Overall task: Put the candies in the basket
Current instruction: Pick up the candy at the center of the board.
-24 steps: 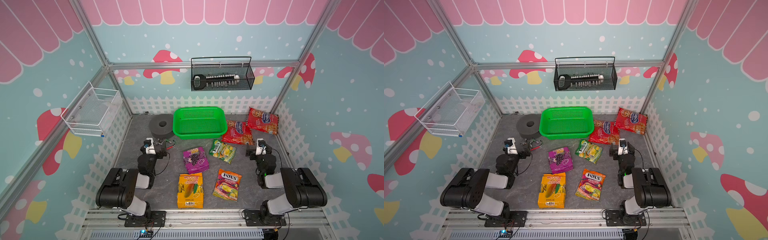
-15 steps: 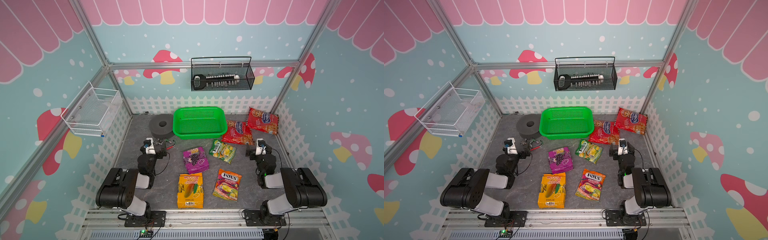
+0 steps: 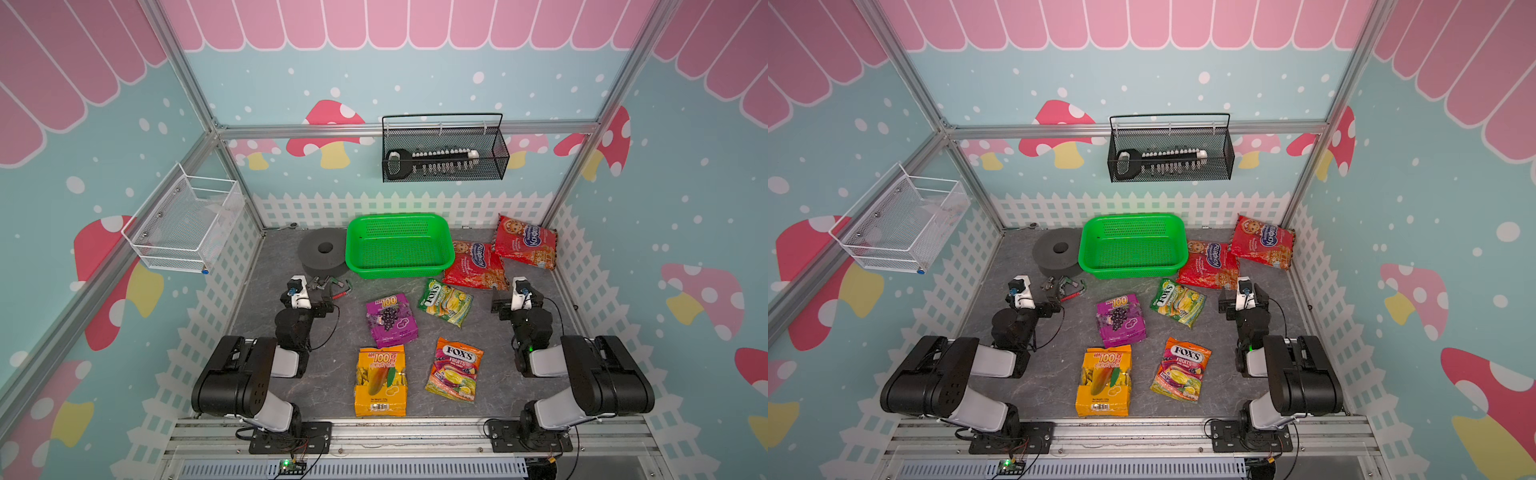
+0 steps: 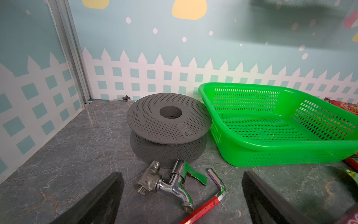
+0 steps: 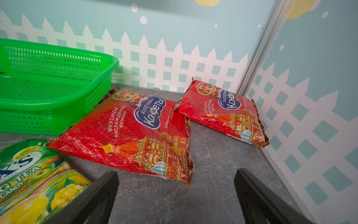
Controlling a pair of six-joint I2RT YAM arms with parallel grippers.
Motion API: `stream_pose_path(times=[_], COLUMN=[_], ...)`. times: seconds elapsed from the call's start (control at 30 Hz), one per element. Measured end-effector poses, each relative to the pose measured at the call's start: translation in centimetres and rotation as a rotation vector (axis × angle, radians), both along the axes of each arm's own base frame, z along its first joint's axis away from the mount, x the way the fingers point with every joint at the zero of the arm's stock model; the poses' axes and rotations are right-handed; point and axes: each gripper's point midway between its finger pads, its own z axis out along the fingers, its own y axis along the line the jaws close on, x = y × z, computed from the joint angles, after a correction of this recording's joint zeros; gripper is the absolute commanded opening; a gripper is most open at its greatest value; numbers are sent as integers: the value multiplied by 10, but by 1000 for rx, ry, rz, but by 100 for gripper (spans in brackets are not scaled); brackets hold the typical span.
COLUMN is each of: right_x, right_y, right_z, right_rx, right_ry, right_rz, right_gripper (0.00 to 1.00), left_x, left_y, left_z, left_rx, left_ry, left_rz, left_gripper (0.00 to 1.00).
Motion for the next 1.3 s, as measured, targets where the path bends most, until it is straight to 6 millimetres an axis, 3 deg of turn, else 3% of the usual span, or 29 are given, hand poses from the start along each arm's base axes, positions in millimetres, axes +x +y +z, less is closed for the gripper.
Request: stream_pose_path(times=[0.07,0.13,0.3,0.5,0.6,0.77,0.93,1.03,1.13,1.3], right_x=[-2,-4,-11,19,17,3,-8,-13,-8,-7], right_y=[1,1,8,17,30,40,39,53,75,144], right_z=[4,22,83,156,184,172,165,168,157,114], right_rx=[1,4,71,320,416,507,602,620,633,577], right_ry=[9,-16,-138,-76,-66,29,80,86,147,366], right_rz=[7,7,43,83,152,182,155,240,337,516], right_gripper=[100,100,100,100,100,100,100,97,96,96], left_x=[-2,-5,-18,-25,-29,-36,-35,-28,-16,1], left_y=[-3,-9,-28,-57,-69,-67,-42,-38,-52,-79], left_z=[5,17,67,118,134,163,183,175,157,122], left_rx=[7,14,16,2,-13,-86,-276,-311,-316,-331], left_ry=[-6,-25,-112,-144,-116,-91,-68,-31,42,180], left_rz=[-9,-25,-77,-162,-205,-198,-60,-45,-101,-192], left_gripper=[99,99,99,99,99,99,99,99,99,99])
